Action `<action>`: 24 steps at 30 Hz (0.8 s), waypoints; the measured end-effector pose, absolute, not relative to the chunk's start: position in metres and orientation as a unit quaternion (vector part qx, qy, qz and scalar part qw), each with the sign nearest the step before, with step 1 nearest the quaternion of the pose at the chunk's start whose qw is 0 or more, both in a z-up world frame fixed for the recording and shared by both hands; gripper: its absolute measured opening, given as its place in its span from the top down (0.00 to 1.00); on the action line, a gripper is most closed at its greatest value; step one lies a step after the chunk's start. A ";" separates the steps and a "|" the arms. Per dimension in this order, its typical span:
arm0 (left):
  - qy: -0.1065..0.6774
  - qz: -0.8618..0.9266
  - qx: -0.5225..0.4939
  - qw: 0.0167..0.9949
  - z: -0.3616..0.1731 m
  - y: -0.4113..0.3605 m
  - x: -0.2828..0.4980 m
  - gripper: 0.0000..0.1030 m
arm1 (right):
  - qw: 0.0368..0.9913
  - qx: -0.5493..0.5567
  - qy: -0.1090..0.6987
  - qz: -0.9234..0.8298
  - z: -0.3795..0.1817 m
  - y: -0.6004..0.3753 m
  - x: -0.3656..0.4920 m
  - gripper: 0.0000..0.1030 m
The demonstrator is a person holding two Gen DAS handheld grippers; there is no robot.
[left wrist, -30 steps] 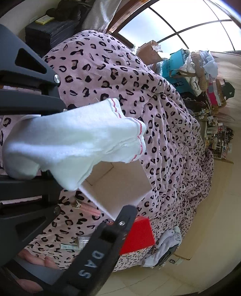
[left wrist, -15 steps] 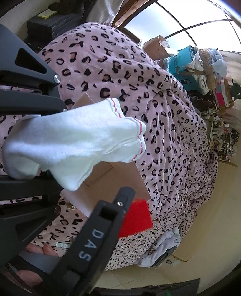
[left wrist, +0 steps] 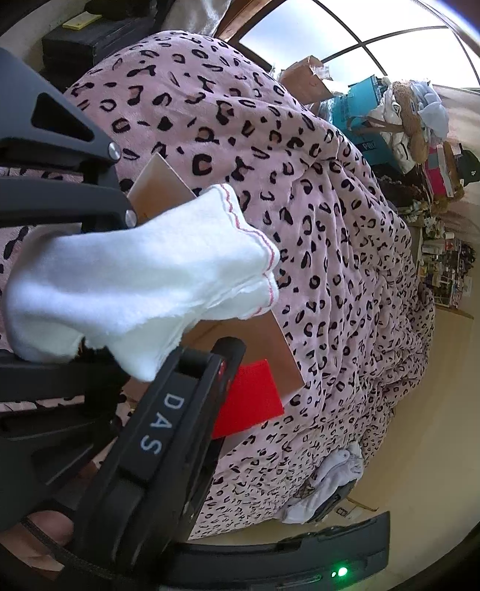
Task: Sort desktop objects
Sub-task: 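Lower the red case into the box with the right tool while the left tool drops the glove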
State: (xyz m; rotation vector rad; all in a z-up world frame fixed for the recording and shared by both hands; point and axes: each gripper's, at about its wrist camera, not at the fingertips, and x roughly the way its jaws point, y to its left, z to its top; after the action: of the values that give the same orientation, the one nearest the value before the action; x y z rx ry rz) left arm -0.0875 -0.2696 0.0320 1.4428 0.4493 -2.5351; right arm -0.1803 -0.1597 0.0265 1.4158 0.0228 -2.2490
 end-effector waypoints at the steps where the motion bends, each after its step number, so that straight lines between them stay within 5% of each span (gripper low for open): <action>1: 0.151 -0.857 0.484 0.093 0.033 -0.269 -0.087 0.67 | 0.240 0.519 0.009 -0.821 0.026 -0.160 -0.181 0.36; 6: 0.159 -0.862 0.474 0.090 0.037 -0.271 -0.085 0.41 | 0.243 0.535 -0.008 -0.810 0.027 -0.156 -0.185 0.36; 24: 0.165 -0.865 0.469 0.076 0.043 -0.265 -0.084 0.38 | 0.225 0.528 -0.078 -0.815 0.065 -0.112 -0.183 0.36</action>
State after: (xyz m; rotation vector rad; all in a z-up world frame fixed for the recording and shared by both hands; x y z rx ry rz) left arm -0.0843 -0.2646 0.0433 1.4055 0.4940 -2.5921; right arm -0.1829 -0.1125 0.0652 1.4565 -0.2148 -2.2475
